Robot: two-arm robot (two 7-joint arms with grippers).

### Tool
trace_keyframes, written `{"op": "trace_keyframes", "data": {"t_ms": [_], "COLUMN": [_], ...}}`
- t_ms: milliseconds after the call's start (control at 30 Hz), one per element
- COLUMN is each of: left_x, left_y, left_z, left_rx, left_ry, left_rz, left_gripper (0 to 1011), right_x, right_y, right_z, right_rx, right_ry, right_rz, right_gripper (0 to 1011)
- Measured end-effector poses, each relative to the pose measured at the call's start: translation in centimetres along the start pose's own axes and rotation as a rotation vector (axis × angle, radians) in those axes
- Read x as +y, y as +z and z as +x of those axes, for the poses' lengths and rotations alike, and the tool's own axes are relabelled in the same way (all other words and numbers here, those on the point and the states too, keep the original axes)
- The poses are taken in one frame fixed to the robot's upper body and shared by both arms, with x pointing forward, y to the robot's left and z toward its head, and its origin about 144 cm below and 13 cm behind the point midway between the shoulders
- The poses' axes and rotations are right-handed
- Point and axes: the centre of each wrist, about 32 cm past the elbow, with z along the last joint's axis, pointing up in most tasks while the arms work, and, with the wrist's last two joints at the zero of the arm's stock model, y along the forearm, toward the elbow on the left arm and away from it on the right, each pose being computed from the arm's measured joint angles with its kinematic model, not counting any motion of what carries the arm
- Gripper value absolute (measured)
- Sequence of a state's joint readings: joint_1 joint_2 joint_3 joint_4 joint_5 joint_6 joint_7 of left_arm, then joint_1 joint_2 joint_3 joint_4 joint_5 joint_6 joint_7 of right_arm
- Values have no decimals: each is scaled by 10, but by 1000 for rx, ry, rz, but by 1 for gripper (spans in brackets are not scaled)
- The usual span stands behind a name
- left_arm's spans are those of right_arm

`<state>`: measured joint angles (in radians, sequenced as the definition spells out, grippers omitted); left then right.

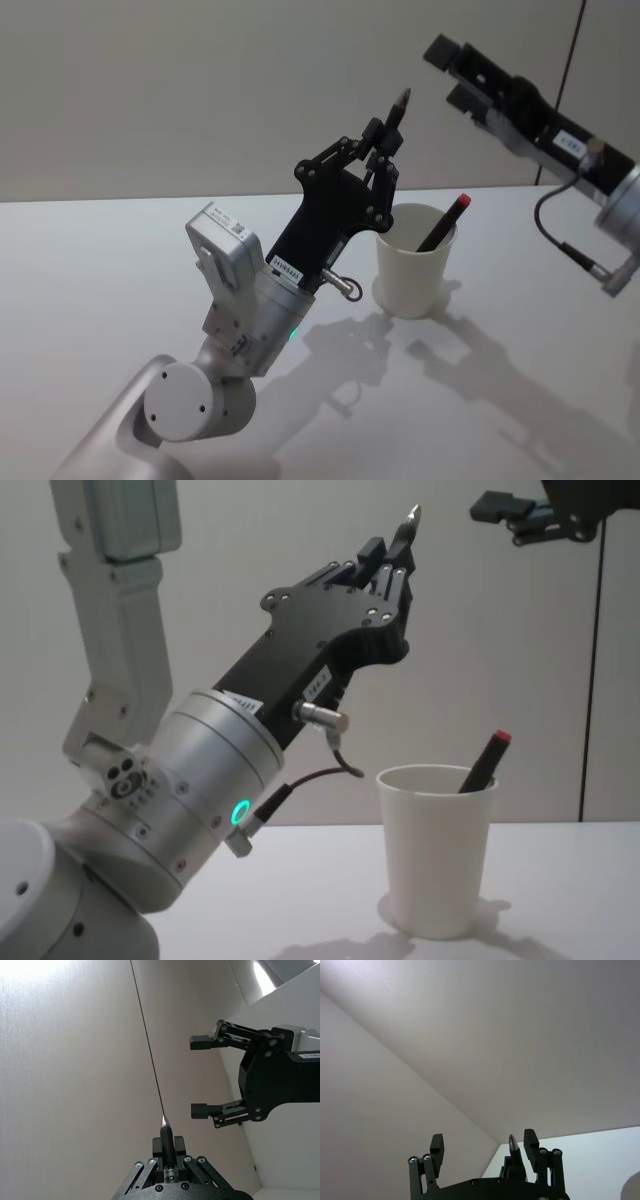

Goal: Place the pen into the pen holder.

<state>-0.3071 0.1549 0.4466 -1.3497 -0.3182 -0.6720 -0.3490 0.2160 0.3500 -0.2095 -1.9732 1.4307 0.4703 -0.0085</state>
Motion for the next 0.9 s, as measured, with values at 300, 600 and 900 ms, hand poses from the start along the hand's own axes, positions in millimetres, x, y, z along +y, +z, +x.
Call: {"op": "trace_keyframes", "data": {"t_ms": [300,600,900], "left_x": [0,0,0], "left_y": [0,0,0], "left_z": [0,0,0], "left_rx": [0,0,0], "left_ry": [0,0,0], "left_rz": [0,0,0], "left_gripper": [138,138,138], "right_x": [7,14,20], "right_y": [3,1,-2], "right_z": [1,5,11], "right_rx": [-67,-120,-165], "right_ry": [-12,-2,-7], "right_rz": [28,20,4], "right_gripper": [1001,1002,1001]}}
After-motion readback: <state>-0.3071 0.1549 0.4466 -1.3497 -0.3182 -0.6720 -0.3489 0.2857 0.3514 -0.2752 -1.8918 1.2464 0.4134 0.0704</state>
